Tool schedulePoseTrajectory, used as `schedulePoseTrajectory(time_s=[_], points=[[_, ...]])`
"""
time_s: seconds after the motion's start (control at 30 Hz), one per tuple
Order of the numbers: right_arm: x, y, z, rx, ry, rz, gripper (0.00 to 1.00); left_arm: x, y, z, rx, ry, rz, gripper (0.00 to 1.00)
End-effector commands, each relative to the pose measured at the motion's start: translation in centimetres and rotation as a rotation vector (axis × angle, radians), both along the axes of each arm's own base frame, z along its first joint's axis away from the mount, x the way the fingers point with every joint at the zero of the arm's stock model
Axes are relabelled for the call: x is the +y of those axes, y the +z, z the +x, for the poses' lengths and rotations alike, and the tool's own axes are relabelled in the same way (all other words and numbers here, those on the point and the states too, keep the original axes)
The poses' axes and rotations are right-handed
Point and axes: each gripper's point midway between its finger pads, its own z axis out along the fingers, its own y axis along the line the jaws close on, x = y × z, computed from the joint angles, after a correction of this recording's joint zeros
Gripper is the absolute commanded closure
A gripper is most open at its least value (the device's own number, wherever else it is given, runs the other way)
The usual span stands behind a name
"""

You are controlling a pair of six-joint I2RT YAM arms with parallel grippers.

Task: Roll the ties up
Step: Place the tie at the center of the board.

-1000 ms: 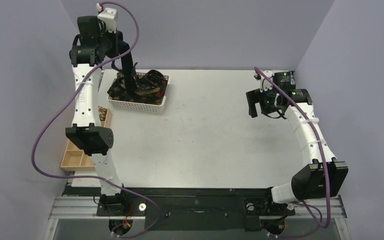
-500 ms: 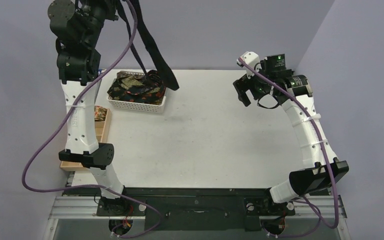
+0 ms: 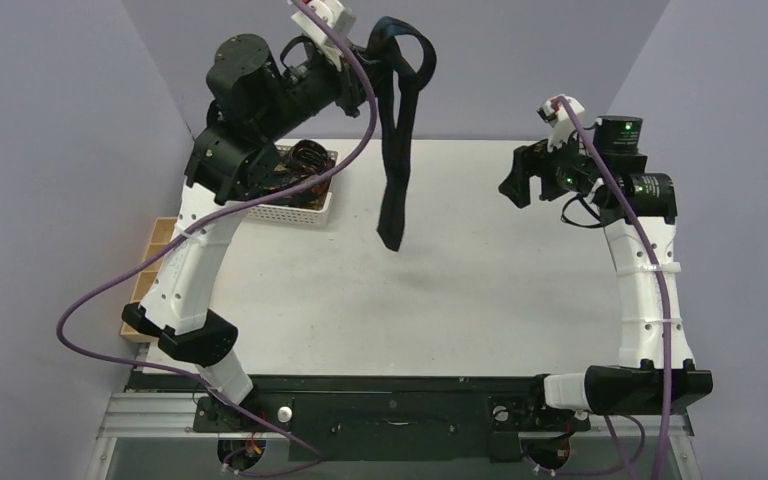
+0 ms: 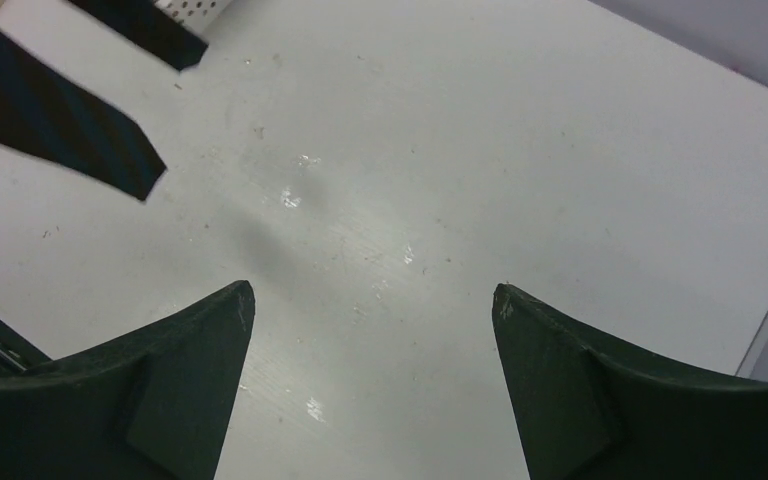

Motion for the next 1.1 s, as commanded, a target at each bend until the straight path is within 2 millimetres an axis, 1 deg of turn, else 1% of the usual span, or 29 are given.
schedulePoseTrajectory(time_s=[0.0, 0.03, 0.1, 0.2, 0.23, 0.27, 0.3, 0.33, 0.37, 0.4, 0.43, 0.47, 0.5, 0.53, 0.57, 0.6, 0.63, 0.7, 0.73, 0.77, 0.8, 0.83, 0.87, 0.9, 0.93, 0.97, 1.0, 1.03, 1.07], points=[[-1.9, -1.8, -0.9, 0.112, -0.018, 0.043, 0.16, -1.1, -3.1, -0.9, 0.205, -0.047, -0.038, 1.0], [-2.4, -2.6, -1.3, 0.131, -0.022, 0.004, 0.16, -0.9, -3.7, -0.5, 0.239, -0.024, -0.045, 1.0], [-3.2, -3.9, -1.9, 0.161, -0.033, -0.045, 0.17, -0.4, -5.6, -0.3, 0.342, 0.02, -0.041, 1.0], [-3.9, -6.1, -2.5, 0.22, -0.037, -0.096, 0.17, 0.4, -7.9, -0.5, 0.493, 0.081, -0.097, 1.0], [-4.2, -6.9, -2.6, 0.243, -0.043, -0.122, 0.17, 1.3, -9.9, -0.2, 0.549, 0.138, -0.095, 1.0], [-4.5, -7.6, -2.5, 0.264, -0.052, -0.149, 0.17, 1.9, -13.0, 0.7, 0.632, 0.209, -0.093, 0.96], [-4.6, -8.6, -2.6, 0.29, -0.044, -0.182, 0.17, 3.6, -14.3, 1.1, 0.668, 0.266, -0.098, 0.93], [-4.3, -9.1, -2.8, 0.303, -0.032, -0.206, 0.17, 4.7, -18.3, 1.9, 0.761, 0.333, -0.076, 0.84], [-3.9, -10.3, -3.1, 0.325, -0.007, -0.255, 0.17, 7.4, -21.0, 3.2, 0.835, 0.422, -0.072, 0.73], [-4.1, -10.9, -3.2, 0.334, -0.01, -0.301, 0.17, 8.8, -25.4, 3.7, 0.964, 0.473, -0.062, 0.69], [-3.3, -11.9, -3.7, 0.348, 0.027, -0.335, 0.17, 12.2, -27.9, 4.8, 1.049, 0.544, -0.086, 0.6], [-3.4, -12.4, -3.8, 0.352, 0.028, -0.368, 0.18, 12.9, -31.7, 4.4, 1.174, 0.529, -0.078, 0.52], [-2.5, -13.3, -4.3, 0.362, 0.059, -0.389, 0.18, 16.0, -33.1, 5.1, 1.223, 0.575, -0.119, 0.41], [-2.4, -13.7, -4.2, 0.36, 0.061, -0.405, 0.18, 16.9, -35.0, 4.8, 1.264, 0.549, -0.084, 0.38], [-1.5, -14.8, -4.7, 0.382, 0.086, -0.415, 0.19, 19.0, -35.9, 4.8, 1.249, 0.57, -0.023, 0.32], [-1.1, -15.2, -4.5, 0.374, 0.089, -0.42, 0.19, 19.6, -36.3, 4.7, 1.231, 0.57, 0.028, 0.27], [-0.4, -16.1, -4.8, 0.391, 0.105, -0.424, 0.2, 20.3, -36.5, 4.6, 1.176, 0.547, 0.127, 0.16], [0.9, -17.0, -4.1, 0.379, 0.112, -0.427, 0.21, 20.8, -36.5, 4.0, 1.105, 0.502, 0.232, 0.09], [1.8, -17.1, -3.4, 0.361, 0.116, -0.425, 0.21, 20.9, -35.8, 3.8, 1.059, 0.491, 0.248, 0.07], [2.2, -17.1, -2.9, 0.351, 0.117, -0.423, 0.22, 21.1, -35.6, 3.3, 1.019, 0.48, 0.274, 0.07], [3.5, -16.7, -2.0, 0.327, 0.127, -0.414, 0.23, 21.4, -35.2, 3.4, 0.978, 0.479, 0.28, 0.07], [4.0, -16.5, -1.5, 0.313, 0.131, -0.418, 0.23, 21.4, -35.4, 2.7, 0.954, 0.452, 0.299, 0.08], [5.4, -16.0, -0.4, 0.28, 0.146, -0.417, 0.24, 21.5, -35.3, 2.7, 0.926, 0.447, 0.302, 0.09], [6.0, -15.7, 0.3, 0.26, 0.146, -0.428, 0.24, 21.7, -35.9, 2.2, 0.916, 0.444, 0.322, 0.1], [7.4, -15.2, 1.5, 0.225, 0.161, -0.428, 0.25, 21.8, -35.8, 2.6, 0.882, 0.451, 0.321, 0.11], [8.2, -14.8, 2.2, 0.203, 0.165, -0.423, 0.25, 22.0, -36.6, 2.5, 0.866, 0.45, 0.348, 0.12], [9.5, -14.4, 3.2, 0.189, 0.177, -0.413, 0.26, 22.2, -36.3, 3.3, 0.807, 0.454, 0.365, 0.15], [10.4, -14.2, 3.6, 0.189, 0.19, -0.386, 0.27, 22.7, -36.7, 4.0, 0.794, 0.474, 0.381, 0.17], [11.4, -13.9, 4.5, 0.182, 0.196, -0.369, 0.27, 23.0, -36.2, 5.0, 0.753, 0.489, 0.392, 0.21]])
